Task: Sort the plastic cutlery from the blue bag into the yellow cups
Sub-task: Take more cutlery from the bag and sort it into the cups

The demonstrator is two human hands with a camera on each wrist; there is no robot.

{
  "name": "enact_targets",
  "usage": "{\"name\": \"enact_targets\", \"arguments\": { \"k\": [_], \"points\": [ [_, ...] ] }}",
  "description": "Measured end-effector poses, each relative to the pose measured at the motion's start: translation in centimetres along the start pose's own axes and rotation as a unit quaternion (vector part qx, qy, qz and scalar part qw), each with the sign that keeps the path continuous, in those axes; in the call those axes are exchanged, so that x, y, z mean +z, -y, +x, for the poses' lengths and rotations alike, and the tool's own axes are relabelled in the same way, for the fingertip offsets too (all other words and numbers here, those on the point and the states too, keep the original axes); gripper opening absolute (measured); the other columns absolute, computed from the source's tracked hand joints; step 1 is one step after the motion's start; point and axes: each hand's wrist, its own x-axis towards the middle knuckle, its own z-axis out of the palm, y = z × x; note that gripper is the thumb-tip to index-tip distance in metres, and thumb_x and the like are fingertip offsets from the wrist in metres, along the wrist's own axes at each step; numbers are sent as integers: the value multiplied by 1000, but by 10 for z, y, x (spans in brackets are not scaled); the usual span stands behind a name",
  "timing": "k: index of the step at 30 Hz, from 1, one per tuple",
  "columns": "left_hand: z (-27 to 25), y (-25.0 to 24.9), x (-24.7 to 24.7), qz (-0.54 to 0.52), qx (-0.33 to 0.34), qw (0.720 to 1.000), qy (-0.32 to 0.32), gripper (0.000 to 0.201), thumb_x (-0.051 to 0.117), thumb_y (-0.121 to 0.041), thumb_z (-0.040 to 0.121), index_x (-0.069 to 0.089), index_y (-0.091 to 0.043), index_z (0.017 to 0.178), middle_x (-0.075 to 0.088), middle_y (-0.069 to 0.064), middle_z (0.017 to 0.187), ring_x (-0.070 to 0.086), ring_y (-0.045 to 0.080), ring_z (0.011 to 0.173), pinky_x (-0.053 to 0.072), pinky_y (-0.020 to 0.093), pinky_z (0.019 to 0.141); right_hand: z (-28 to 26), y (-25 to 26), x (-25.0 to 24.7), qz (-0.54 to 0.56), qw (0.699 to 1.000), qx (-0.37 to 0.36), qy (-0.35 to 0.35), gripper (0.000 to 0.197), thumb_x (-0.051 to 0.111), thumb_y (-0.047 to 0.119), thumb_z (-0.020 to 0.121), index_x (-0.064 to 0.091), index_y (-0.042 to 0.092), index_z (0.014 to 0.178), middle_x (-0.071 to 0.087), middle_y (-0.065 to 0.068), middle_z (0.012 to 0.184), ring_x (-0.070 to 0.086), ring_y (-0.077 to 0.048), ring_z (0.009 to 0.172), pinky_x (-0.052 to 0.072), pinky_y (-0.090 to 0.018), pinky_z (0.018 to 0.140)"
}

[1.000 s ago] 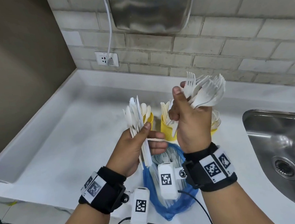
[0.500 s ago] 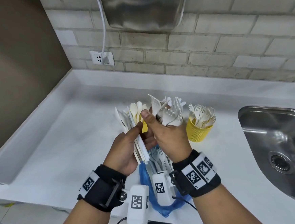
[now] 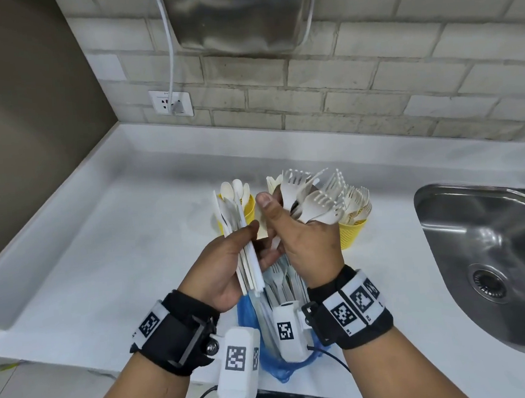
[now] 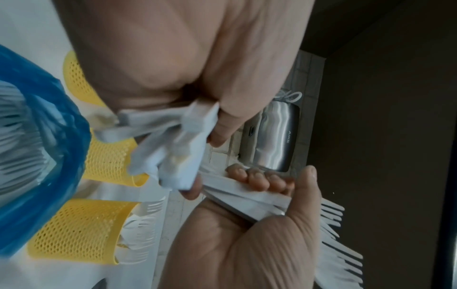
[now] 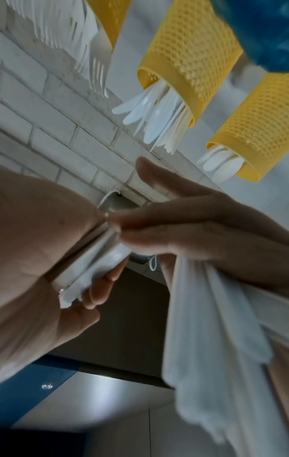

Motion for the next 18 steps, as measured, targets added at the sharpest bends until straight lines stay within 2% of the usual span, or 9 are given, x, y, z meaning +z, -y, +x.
{"name": "enact_targets", "arguments": {
  "k": [1, 3, 5, 7, 9, 11, 14, 17, 18],
  "points": [
    [1, 1, 1, 15, 1, 1000, 1, 37, 56, -22, 105, 61, -6, 137, 55, 29, 144, 49, 40, 139, 46, 45, 113, 0, -1, -2, 7, 1000, 17, 5, 18, 81, 34, 86, 71, 19, 86, 70, 6, 74, 69, -13, 72, 59, -41, 71],
    [3, 2, 4, 37, -1, 999, -3, 38, 59, -25, 104, 62, -5, 136, 59, 27, 140, 55, 40, 134, 37, 50, 119, -1, -5, -8, -9, 999, 40, 10, 21, 79, 37, 87, 71, 18, 84, 69, 4, 71, 68, -14, 66, 58, -39, 67],
    [4, 4, 8, 47, 6, 999, -21, 42, 61, -25, 103, 59, 3, 135, 61, 29, 136, 60, 41, 129, 40, 51, 117, 0, -6, -12, -24, 998, 53, 15, 33, 76, 41, 89, 69, 11, 79, 65, 0, 65, 66, -19, 59, 58, -41, 62],
    [3, 7, 16, 66, 17, 997, -19, 40, 58, -22, 105, 58, 4, 135, 65, 27, 133, 63, 38, 126, 46, 49, 113, 1, -6, -17, -31, 999, 39, 9, 44, 73, 47, 90, 66, 5, 78, 63, -4, 64, 64, -22, 60, 59, -48, 65],
    [1, 11, 26, 94, 25, 995, -2, 37, 55, -21, 106, 60, 0, 136, 68, 22, 131, 64, 35, 125, 50, 47, 109, 0, -7, -21, -41, 999, 25, -7, 42, 70, 47, 89, 65, 8, 76, 64, 0, 66, 65, -18, 65, 57, -39, 70],
    [0, 15, 35, 99, 22, 995, 12, 37, 56, -21, 105, 61, 1, 135, 66, 24, 132, 63, 37, 126, 50, 48, 108, -1, -8, -24, -35, 999, 35, -23, 39, 72, 47, 89, 67, 8, 82, 67, 7, 70, 68, -12, 69, 57, -34, 72],
    [2, 21, 42, 81, 22, 996, -2, 38, 57, -21, 104, 61, 0, 136, 66, 23, 133, 61, 37, 128, 47, 50, 112, -2, -12, -30, -25, 996, 60, -61, 63, 75, 57, 82, 67, -4, 98, 72, -2, 80, 70, -15, 72, 57, -31, 71],
    [5, 28, 47, 75, 37, 996, -5, 36, 57, -22, 104, 63, -7, 136, 69, 18, 132, 62, 35, 127, 43, 48, 115, -4, -10, -37, -24, 993, 81, -81, 44, 74, 48, 84, 70, 6, 95, 74, -3, 82, 70, -22, 70, 58, -39, 72],
    [6, 30, 49, 75, 46, 996, -5, 36, 58, -22, 103, 64, -7, 136, 69, 18, 131, 64, 33, 123, 45, 44, 112, -5, -8, -42, -27, 993, 79, -82, 36, 74, 40, 87, 69, 5, 93, 73, -2, 80, 70, -22, 69, 58, -37, 71]
  ]
}}
